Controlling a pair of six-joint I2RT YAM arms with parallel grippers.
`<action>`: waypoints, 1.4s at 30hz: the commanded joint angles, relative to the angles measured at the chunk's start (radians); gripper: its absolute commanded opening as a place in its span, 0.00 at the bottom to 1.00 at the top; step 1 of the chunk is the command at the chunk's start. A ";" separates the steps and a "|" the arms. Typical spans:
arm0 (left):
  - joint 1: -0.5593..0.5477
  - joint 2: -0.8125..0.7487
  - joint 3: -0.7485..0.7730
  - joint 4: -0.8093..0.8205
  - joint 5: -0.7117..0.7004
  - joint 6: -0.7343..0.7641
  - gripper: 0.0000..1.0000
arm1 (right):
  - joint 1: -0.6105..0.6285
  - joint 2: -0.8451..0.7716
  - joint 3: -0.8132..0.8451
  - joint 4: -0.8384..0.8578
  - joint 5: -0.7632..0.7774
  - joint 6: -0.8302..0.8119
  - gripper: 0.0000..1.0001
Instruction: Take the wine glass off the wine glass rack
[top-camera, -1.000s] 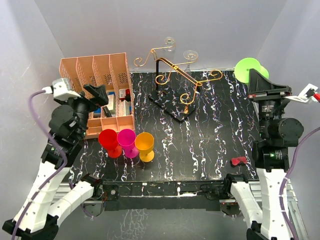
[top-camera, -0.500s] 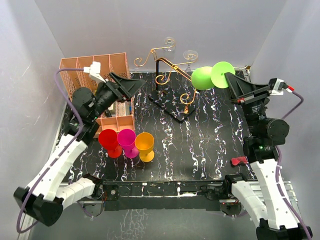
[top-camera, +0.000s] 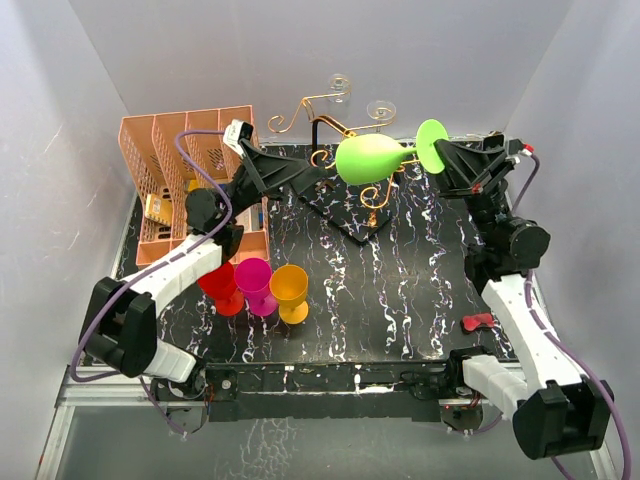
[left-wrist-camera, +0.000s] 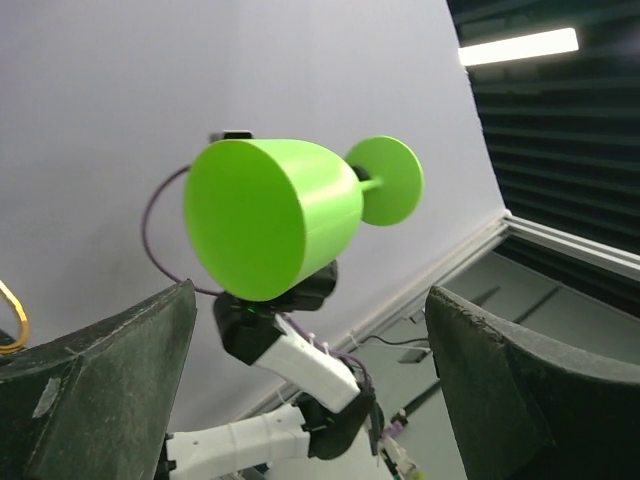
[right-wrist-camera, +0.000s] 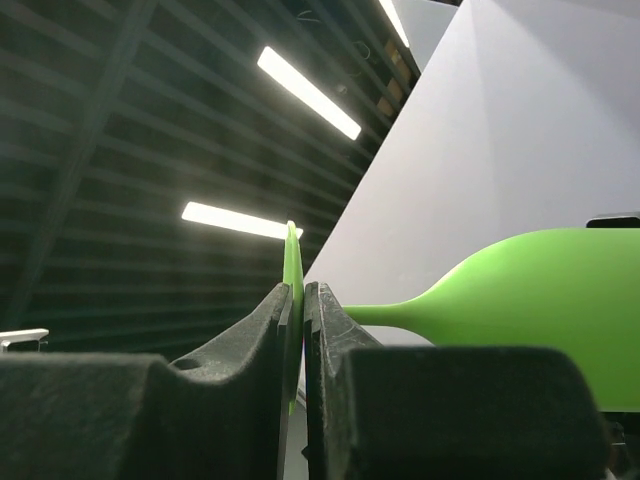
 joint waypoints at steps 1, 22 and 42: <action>-0.035 -0.009 0.032 0.221 0.023 -0.074 0.94 | 0.005 0.038 -0.001 0.208 -0.059 0.232 0.14; -0.095 0.083 0.112 0.248 0.040 -0.076 0.66 | 0.005 0.131 -0.054 0.274 -0.110 0.335 0.13; -0.098 0.002 0.088 0.073 0.076 0.030 0.00 | 0.001 -0.018 -0.189 -0.037 0.006 -0.034 0.39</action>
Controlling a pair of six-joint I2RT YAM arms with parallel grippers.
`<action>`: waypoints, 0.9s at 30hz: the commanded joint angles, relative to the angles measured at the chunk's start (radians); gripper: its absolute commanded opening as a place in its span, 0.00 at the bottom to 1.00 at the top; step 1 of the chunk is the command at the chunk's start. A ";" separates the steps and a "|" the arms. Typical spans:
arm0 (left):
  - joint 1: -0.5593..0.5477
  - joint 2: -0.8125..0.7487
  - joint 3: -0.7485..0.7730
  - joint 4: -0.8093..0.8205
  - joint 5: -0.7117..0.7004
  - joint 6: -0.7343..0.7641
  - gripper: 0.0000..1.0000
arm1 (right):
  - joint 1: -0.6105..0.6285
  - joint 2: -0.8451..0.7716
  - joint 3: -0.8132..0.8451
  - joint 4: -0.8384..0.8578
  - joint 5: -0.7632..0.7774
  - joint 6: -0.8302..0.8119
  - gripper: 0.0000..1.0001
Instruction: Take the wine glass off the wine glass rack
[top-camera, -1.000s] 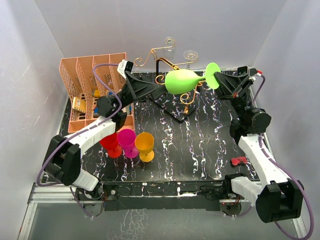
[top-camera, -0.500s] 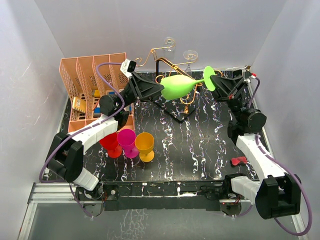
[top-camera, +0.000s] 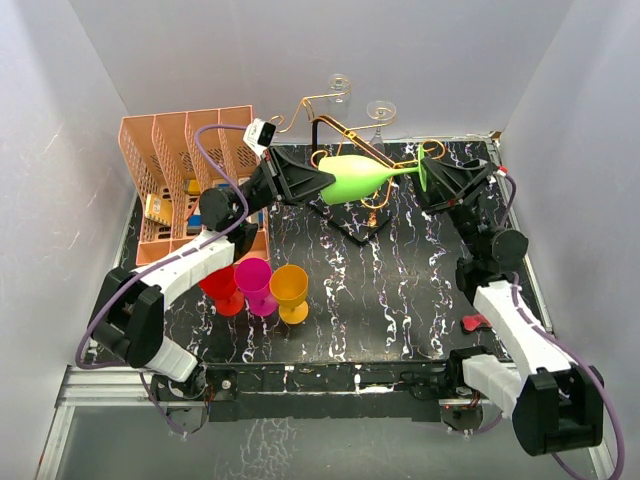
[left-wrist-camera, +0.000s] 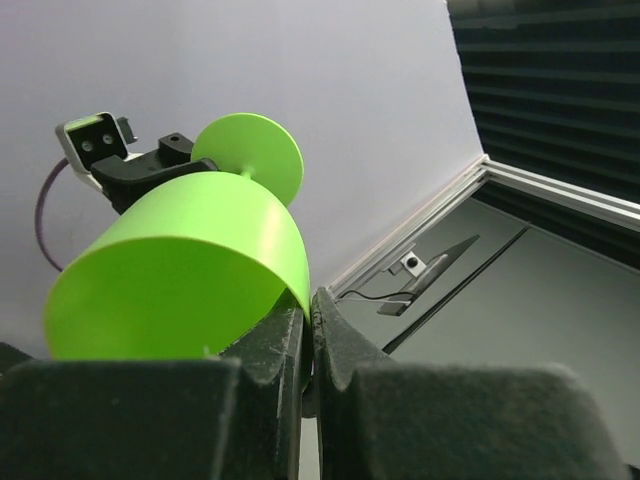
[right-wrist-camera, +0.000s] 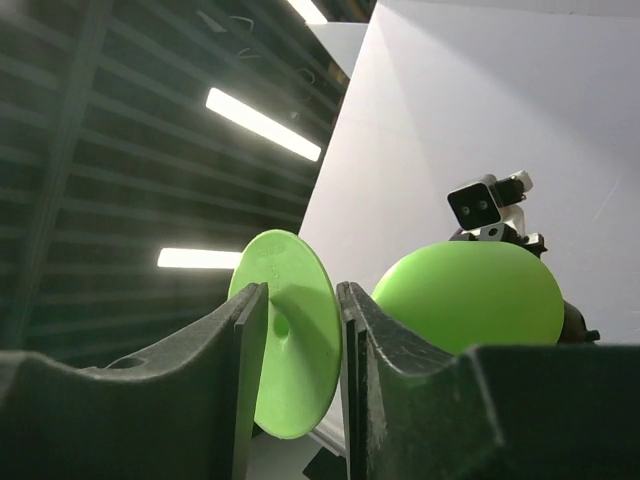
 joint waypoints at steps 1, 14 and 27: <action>-0.004 -0.096 0.020 -0.092 0.026 0.104 0.00 | 0.000 -0.116 0.000 -0.210 0.068 -0.136 0.41; -0.005 -0.323 0.041 -0.717 0.034 0.468 0.00 | -0.003 -0.425 0.202 -0.975 0.651 -1.028 0.79; -0.254 -0.293 0.250 -1.569 -0.285 0.920 0.00 | 0.000 -0.579 0.197 -0.983 0.970 -1.342 0.83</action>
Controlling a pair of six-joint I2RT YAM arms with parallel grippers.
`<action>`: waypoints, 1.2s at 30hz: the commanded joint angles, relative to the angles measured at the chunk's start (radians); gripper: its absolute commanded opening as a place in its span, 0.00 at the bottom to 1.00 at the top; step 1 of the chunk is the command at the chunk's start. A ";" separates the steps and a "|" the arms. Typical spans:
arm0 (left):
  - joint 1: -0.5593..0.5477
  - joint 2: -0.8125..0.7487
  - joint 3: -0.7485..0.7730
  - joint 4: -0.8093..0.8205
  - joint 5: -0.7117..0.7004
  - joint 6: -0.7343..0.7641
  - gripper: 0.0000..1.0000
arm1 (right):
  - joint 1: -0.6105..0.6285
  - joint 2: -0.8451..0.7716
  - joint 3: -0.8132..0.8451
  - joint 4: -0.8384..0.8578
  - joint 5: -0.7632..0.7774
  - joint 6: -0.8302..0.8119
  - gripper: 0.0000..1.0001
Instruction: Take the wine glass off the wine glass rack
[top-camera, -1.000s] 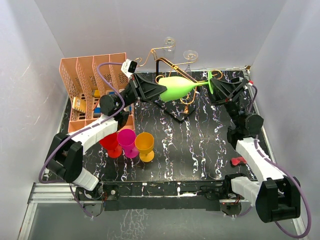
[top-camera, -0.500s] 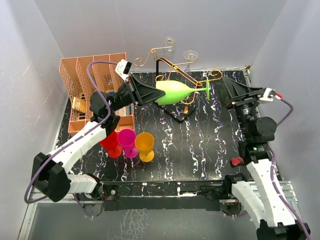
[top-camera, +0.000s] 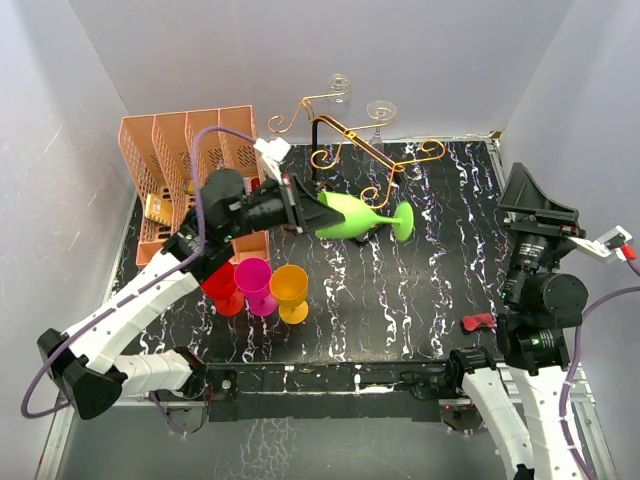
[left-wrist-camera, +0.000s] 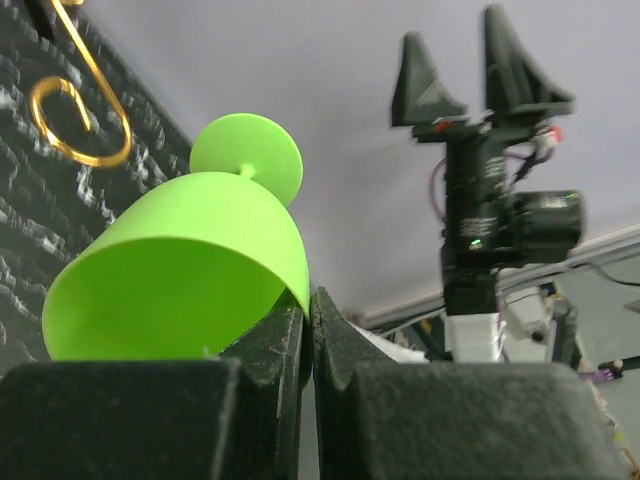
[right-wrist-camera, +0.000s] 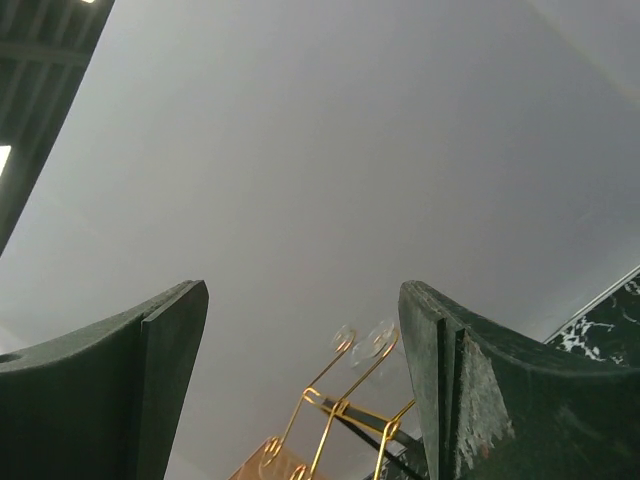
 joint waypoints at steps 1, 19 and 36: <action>-0.156 0.084 0.097 -0.300 -0.167 0.156 0.00 | 0.001 -0.034 0.012 -0.004 0.118 -0.094 0.83; -0.420 0.642 0.652 -1.108 -0.628 0.333 0.00 | 0.031 -0.055 0.001 -0.003 0.199 -0.156 0.81; -0.422 0.666 0.627 -1.177 -0.662 0.322 0.00 | 0.051 -0.043 0.006 -0.003 0.208 -0.175 0.80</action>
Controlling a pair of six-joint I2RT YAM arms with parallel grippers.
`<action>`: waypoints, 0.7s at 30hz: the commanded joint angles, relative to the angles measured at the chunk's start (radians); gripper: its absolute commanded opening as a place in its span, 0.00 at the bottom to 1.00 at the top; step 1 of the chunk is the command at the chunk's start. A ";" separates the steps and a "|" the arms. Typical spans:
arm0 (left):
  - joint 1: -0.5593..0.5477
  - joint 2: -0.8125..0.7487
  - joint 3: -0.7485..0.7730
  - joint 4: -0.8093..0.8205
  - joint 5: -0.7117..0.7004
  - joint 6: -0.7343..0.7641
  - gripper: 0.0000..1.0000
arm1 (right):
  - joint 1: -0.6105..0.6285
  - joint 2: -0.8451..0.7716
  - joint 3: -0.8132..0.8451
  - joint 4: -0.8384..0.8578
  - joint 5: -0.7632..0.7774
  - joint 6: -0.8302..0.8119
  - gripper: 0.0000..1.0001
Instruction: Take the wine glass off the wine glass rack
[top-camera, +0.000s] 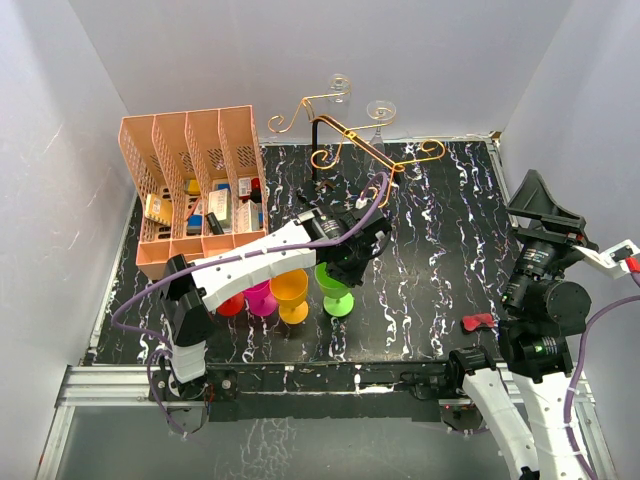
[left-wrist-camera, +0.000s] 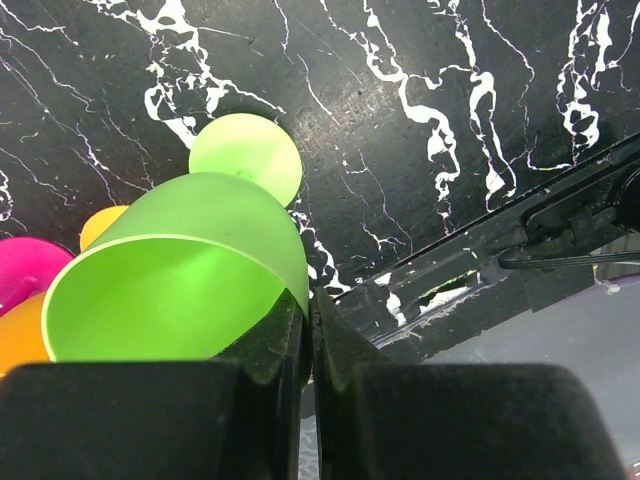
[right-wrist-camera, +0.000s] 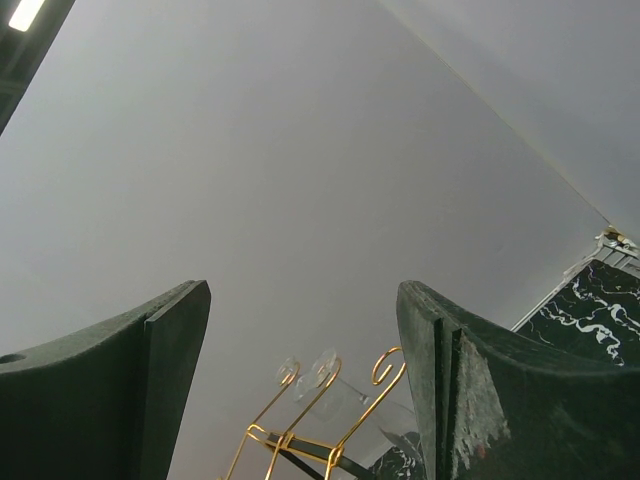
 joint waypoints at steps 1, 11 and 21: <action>-0.002 -0.026 -0.005 -0.043 -0.029 0.002 0.00 | 0.008 0.002 0.006 0.026 0.012 -0.021 0.80; -0.005 -0.042 -0.031 -0.041 -0.034 -0.007 0.00 | 0.009 0.012 0.002 0.026 0.001 -0.015 0.80; -0.016 -0.048 -0.067 -0.053 -0.048 -0.020 0.00 | 0.008 0.017 -0.006 0.026 -0.005 -0.011 0.80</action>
